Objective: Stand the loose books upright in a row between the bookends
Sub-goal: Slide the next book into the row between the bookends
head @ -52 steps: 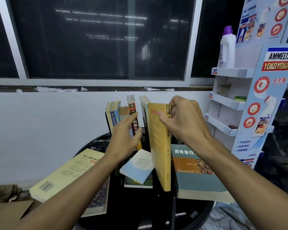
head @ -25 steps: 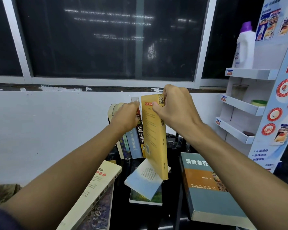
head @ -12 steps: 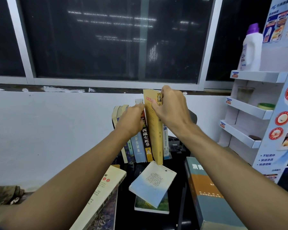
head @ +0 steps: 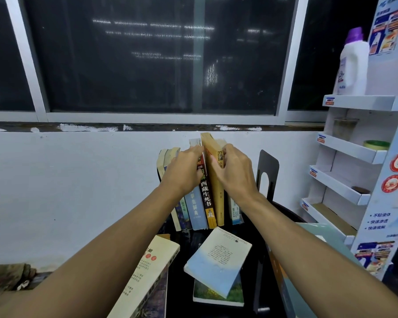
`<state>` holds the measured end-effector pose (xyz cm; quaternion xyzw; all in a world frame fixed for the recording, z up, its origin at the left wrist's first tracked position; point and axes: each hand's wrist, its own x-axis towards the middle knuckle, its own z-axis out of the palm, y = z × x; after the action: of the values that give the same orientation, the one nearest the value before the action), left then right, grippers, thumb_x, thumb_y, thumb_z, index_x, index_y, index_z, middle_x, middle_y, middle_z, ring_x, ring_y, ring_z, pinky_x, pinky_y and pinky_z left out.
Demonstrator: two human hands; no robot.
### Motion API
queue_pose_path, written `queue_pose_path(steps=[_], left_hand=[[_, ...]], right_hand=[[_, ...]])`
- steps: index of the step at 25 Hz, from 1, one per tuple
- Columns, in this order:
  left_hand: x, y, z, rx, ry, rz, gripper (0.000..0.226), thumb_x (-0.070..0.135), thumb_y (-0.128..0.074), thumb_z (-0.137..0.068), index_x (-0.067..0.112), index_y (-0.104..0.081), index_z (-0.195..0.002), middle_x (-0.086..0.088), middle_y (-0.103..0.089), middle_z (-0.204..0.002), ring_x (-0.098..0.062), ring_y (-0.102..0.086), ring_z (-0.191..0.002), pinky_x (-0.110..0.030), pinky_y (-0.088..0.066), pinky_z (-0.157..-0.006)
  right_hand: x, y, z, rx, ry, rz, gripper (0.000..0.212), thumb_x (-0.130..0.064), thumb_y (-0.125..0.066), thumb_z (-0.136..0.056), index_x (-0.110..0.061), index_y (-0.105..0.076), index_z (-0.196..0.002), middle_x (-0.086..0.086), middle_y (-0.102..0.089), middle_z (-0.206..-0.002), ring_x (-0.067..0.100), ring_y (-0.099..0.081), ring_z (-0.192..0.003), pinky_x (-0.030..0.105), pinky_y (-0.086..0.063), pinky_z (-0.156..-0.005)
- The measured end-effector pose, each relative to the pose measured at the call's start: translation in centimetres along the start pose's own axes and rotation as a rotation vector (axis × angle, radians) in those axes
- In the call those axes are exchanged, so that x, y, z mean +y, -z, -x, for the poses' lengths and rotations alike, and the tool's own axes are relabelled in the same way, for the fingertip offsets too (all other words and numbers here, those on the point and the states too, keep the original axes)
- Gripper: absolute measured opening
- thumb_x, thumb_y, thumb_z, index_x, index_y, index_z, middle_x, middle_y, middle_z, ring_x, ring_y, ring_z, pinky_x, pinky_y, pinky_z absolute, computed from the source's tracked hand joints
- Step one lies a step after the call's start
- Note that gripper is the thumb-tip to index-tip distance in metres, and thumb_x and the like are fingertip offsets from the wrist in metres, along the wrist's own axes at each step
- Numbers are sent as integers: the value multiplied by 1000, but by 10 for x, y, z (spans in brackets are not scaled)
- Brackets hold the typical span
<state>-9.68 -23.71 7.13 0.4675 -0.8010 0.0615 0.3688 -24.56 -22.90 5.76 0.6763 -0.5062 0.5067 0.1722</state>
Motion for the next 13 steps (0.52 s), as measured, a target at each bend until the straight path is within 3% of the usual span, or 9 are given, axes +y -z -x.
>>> queue_pose_path(steps=[4,8,13], left_hand=[[-1,0,0,18,-32,22,35,6,-64,-86,19,-56,-118,9,-48,-90,-15,-46,-80,-30,-41,-67],[-2,-1,0,15,-29,23,35,7,-65,-86,17,-57,-119,9,-49,-86,-18,-53,-81,-33,-47,-67],[-4,-2,-1,6,-27,16,30,8,-65,-86,17,-56,-114,10,-47,-81,-17,-52,-78,-33,-48,-66]], right_hand=[[8,-13,2,-31,-45,-8,23,-26,-67,-95,-4,-59,-96,11,-64,-83,18,-47,-65,27,-32,-62],[12,-15,-1,-61,-75,-21,26,-32,-66,-95,-8,-57,-101,2,-59,-81,19,-55,-70,28,-36,-61],[15,-10,-2,-146,33,-85,44,-36,-67,-94,-23,-53,-133,-10,-52,-81,12,-52,-73,33,-51,-69]])
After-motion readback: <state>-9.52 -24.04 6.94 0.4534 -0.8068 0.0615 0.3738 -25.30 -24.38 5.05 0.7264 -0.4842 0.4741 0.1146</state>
